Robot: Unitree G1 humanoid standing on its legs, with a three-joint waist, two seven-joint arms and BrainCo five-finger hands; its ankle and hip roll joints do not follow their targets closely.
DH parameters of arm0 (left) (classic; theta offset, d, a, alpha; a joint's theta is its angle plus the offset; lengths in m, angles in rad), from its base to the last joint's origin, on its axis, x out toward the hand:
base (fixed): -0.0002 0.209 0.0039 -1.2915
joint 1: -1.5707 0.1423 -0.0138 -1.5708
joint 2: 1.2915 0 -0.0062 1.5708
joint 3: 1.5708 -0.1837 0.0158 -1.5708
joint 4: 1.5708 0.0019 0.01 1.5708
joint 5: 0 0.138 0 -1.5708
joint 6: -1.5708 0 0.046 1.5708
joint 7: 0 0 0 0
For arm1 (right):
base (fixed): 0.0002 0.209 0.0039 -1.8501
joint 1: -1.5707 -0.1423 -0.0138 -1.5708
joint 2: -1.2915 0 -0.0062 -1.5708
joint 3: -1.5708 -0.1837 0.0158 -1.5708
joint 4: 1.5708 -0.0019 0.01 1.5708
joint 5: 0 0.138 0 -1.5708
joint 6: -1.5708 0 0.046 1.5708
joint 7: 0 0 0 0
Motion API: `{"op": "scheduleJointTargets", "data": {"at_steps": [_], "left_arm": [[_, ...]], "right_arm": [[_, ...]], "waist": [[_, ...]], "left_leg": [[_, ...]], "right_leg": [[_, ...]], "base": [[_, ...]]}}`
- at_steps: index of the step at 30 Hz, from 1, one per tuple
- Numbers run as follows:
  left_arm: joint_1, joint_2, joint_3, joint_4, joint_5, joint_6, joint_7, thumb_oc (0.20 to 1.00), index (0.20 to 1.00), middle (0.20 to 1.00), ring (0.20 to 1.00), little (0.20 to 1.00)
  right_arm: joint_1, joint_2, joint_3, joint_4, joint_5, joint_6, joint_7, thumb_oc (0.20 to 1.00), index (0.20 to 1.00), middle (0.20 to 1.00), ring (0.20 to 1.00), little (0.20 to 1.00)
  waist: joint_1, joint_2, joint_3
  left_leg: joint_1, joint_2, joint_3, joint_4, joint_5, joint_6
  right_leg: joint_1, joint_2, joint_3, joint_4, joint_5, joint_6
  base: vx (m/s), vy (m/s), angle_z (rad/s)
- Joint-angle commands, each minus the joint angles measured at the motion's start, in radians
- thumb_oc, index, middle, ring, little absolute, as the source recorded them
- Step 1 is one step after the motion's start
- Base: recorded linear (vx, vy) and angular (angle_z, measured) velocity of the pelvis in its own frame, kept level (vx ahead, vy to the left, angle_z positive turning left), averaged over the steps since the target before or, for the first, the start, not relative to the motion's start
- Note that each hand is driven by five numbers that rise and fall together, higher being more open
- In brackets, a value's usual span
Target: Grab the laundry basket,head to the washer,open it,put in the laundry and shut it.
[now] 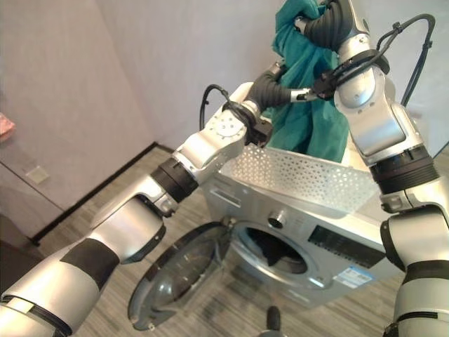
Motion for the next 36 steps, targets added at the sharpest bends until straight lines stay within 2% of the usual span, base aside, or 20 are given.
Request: {"op": "scheduleJointTargets", "data": {"at_steps": [1,8,9,10,11,12,13,14,20,26,28,31,32,35,36], "left_arm": [[-0.103,0.003,-0.008,-0.05,0.025,-0.099,0.01,0.2,0.2,0.2,0.2,0.2],[-0.066,0.007,0.029,-0.106,0.059,-0.132,0.052,0.2,0.2,0.2,0.2,0.2],[-0.056,0.009,0.034,-0.114,0.067,-0.136,0.059,0.2,0.2,0.2,0.2,0.2],[-0.049,0.014,0.042,-0.118,0.075,-0.141,0.063,0.2,0.2,0.2,0.2,0.2],[-0.047,0.015,0.041,-0.12,0.076,-0.141,0.064,0.2,0.2,0.2,0.2,0.2],[-0.029,0.019,0.055,-0.13,0.083,-0.149,0.073,0.2,0.2,0.2,0.2,0.2],[-0.028,0.015,0.057,-0.13,0.086,-0.15,0.077,0.2,0.2,0.2,0.2,0.2],[-0.027,0.011,0.059,-0.13,0.088,-0.152,0.079,0.2,0.2,0.2,0.2,0.2],[-0.028,-0.002,0.078,-0.114,0.101,-0.165,0.111,0.2,0.2,0.2,0.2,0.2],[-0.02,0.023,0.135,-0.147,0.115,-0.209,0.18,0.2,0.2,0.2,0.2,0.2],[-0.016,0.031,0.14,-0.158,0.119,-0.213,0.184,0.2,0.2,0.2,0.2,0.2],[-0.022,0.063,0.159,-0.181,0.126,-0.23,0.201,0.2,0.2,0.2,0.2,0.2],[-0.03,0.099,0.176,-0.204,0.135,-0.243,0.215,0.2,0.2,0.2,0.2,0.2],[-0.029,0.1,0.175,-0.206,0.135,-0.243,0.216,0.2,0.2,0.2,0.2,0.2],[-0.022,0.171,0.22,-0.284,0.143,-0.269,0.237,0.2,0.2,0.2,0.2,0.2]], "right_arm": [[-0.078,-0.014,-0.05,0.008,-0.022,-0.05,-0.042,0.2,0.2,0.2,0.2,0.2],[-0.035,0.028,-0.074,0.014,-0.012,-0.073,-0.055,0.2,0.2,0.2,0.2,0.2],[-0.029,0.036,-0.076,0.018,-0.009,-0.079,-0.059,0.285,0.285,0.285,0.285,0.285],[-0.023,0.042,-0.077,0.021,-0.005,-0.085,-0.058,0.404,0.404,0.404,0.404,0.404],[-0.022,0.043,-0.076,0.021,-0.005,-0.086,-0.058,0.561,0.561,0.561,0.561,0.561],[-0.008,0.049,-0.075,0.03,-0.004,-0.089,-0.054,0.805,0.805,0.805,0.805,0.805],[-0.009,0.051,-0.071,0.036,-0.005,-0.089,-0.052,0.881,0.881,0.881,0.881,0.881],[-0.012,0.054,-0.065,0.045,-0.005,-0.091,-0.052,1.0,1.0,1.0,1.0,1.0],[-0.022,0.089,-0.067,0.074,0.033,-0.113,-0.073,1.0,1.0,1.0,1.0,1.0],[0.02,0.161,-0.142,0.018,0.112,-0.193,-0.14,1.0,1.0,1.0,1.0,1.0],[0.033,0.164,-0.15,0.002,0.111,-0.199,-0.142,1.0,1.0,1.0,1.0,1.0],[0.06,0.167,-0.171,-0.045,0.099,-0.218,-0.152,1.0,1.0,1.0,1.0,1.0],[0.083,0.165,-0.191,-0.075,0.102,-0.232,-0.159,1.0,1.0,1.0,1.0,1.0],[0.086,0.166,-0.193,-0.079,0.101,-0.23,-0.159,1.0,1.0,1.0,1.0,1.0],[0.164,0.176,-0.247,-0.169,0.096,-0.267,-0.166,1.0,1.0,1.0,1.0,1.0]], "waist": [[0.02,0.036,0.006],[0.026,0.02,0.003],[0.026,0.016,0.002],[0.027,0.013,0.002],[0.027,0.013,0.002],[0.027,0.008,0.0],[0.027,0.005,0.0],[0.026,0.002,-0.002],[0.021,-0.004,-0.004],[0.017,0.0,-0.009],[0.016,0.0,-0.01],[0.012,0.005,-0.013],[0.008,0.011,-0.017],[0.008,0.011,-0.017],[0.005,0.024,-0.016]], "left_leg": [[-0.038,0.055,-0.005,0.004,-0.016,-0.025],[-0.034,0.068,-0.004,0.004,-0.015,-0.029],[-0.033,0.07,-0.003,0.004,-0.015,-0.03],[-0.032,0.072,-0.003,0.004,-0.014,-0.031],[-0.032,0.072,-0.003,0.004,-0.014,-0.031],[-0.03,0.075,-0.005,0.004,-0.014,-0.033],[-0.03,0.077,-0.005,0.004,-0.013,-0.033],[-0.031,0.078,-0.005,0.004,-0.013,-0.034],[-0.029,0.081,-0.007,0.004,-0.011,-0.037],[-0.026,0.081,-0.005,0.004,-0.013,-0.036],[-0.025,0.081,-0.004,0.004,-0.013,-0.036],[-0.026,0.081,-0.001,0.004,-0.014,-0.036],[-0.025,0.079,0.002,0.004,-0.015,-0.035],[-0.025,0.08,0.001,0.004,-0.015,-0.035],[-0.023,0.077,0.002,0.004,-0.018,-0.032]], "right_leg": [[0.129,0.024,-0.005,0.005,-0.202,0.049],[0.134,0.038,-0.006,0.002,-0.21,0.041],[0.136,0.04,-0.006,0.002,-0.211,0.039],[0.137,0.041,-0.005,0.001,-0.211,0.039],[0.137,0.042,-0.005,0.001,-0.212,0.038],[0.14,0.046,-0.004,0.001,-0.215,0.036],[0.14,0.047,-0.005,0.001,-0.216,0.035],[0.141,0.049,-0.005,0.001,-0.217,0.033],[0.143,0.054,-0.004,0.002,-0.22,0.029],[0.144,0.055,-0.003,0.003,-0.219,0.028],[0.145,0.055,-0.002,0.004,-0.219,0.028],[0.143,0.053,0.0,0.004,-0.218,0.029],[0.142,0.051,0.001,0.005,-0.217,0.03],[0.142,0.051,0.001,0.005,-0.217,0.031],[0.139,0.05,0.004,0.007,-0.217,0.032]], "base": [[0.0,-0.034,-0.02],[0.0,-0.01,0.0],[0.0,-0.037,0.01],[0.0,0.0,0.0],[0.0,0.0,0.0],[0.0,0.0,0.0],[0.0,-0.035,0.0],[0.0,0.0,0.0],[0.0,0.0,-0.01],[0.0,0.004,-0.03],[0.0,0.0,0.0],[0.0,0.0,0.0],[0.0,0.0,0.0],[0.01,0.014,0.0],[0.02,0.054,-0.01]]}}
